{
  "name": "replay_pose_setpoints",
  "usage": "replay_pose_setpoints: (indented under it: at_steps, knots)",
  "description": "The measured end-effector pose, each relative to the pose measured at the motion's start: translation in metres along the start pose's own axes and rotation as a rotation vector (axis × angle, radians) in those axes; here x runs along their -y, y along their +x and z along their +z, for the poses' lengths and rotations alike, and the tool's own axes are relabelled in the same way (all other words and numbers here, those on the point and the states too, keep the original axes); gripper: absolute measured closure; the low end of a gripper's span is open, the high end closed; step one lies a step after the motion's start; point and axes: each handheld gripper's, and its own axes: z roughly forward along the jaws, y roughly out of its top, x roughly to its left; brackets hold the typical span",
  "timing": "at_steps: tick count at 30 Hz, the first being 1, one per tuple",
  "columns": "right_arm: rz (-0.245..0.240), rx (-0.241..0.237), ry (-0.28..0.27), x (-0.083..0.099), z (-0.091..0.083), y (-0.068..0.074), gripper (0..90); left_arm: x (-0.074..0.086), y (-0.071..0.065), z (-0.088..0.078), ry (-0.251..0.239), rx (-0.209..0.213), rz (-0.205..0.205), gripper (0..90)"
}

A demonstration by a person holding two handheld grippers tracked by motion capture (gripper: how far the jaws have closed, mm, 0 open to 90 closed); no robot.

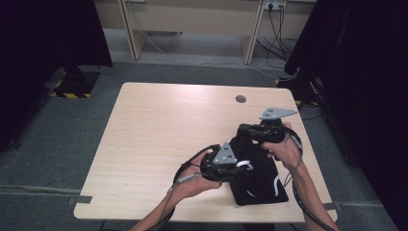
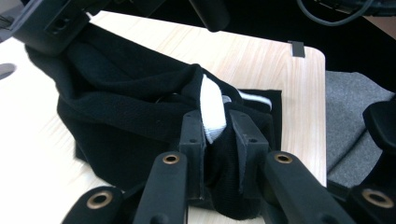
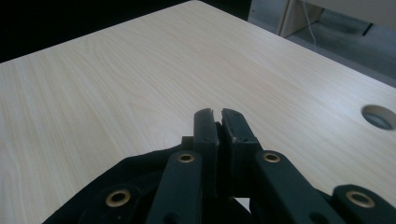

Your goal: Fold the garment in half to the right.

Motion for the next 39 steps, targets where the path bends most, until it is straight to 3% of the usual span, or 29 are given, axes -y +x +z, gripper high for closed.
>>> replay_pose_setpoints:
  at_steps: [8,12,14,16,18,20,21,23,27,29,31,37,39]
  knots:
    - [0.059,0.042,0.024,0.035,-0.015,-0.024,85.1,-0.008,-0.011,0.046,0.023,0.044,-0.007,76.1]
    - [0.078,0.064,0.055,0.049,-0.014,-0.034,84.3,-0.005,-0.015,0.074,0.052,0.057,-0.026,75.2]
    - [0.087,0.063,0.081,0.057,-0.011,-0.039,82.3,0.000,-0.016,0.086,0.054,0.069,-0.055,73.6]
    - [0.091,0.085,0.110,0.065,-0.007,-0.043,76.9,0.005,-0.016,0.094,0.063,0.084,-0.073,68.3]
    - [0.097,0.113,0.146,0.070,-0.004,-0.047,64.9,0.006,-0.017,0.096,0.033,0.102,-0.094,55.1]
    - [0.124,0.142,0.148,0.074,-0.005,-0.050,55.7,0.006,-0.016,0.094,0.011,0.109,-0.110,41.1]
    - [0.134,0.150,0.151,0.074,-0.006,-0.051,52.0,0.004,-0.015,0.085,-0.035,0.112,-0.139,36.3]
    - [0.157,0.175,0.149,0.073,-0.010,-0.052,43.9,0.002,-0.013,0.071,-0.069,0.116,-0.149,29.1]
    - [0.173,0.208,0.154,0.068,-0.018,-0.051,36.7,0.008,-0.004,0.046,-0.086,0.057,-0.180,23.8]
    - [0.164,0.216,0.169,0.066,-0.018,-0.049,35.3,0.016,0.001,0.043,-0.053,-0.017,-0.190,22.7]
    - [0.173,0.209,0.193,0.065,-0.014,-0.046,33.6,0.026,0.005,0.048,-0.018,-0.083,-0.215,22.0]
    - [0.200,0.246,0.336,0.074,0.010,-0.044,33.1,0.051,-0.002,0.084,0.112,-0.128,-0.212,16.5]
    - [0.186,0.241,0.390,0.078,0.019,-0.048,45.5,0.056,-0.004,0.092,0.148,-0.145,-0.191,16.2]
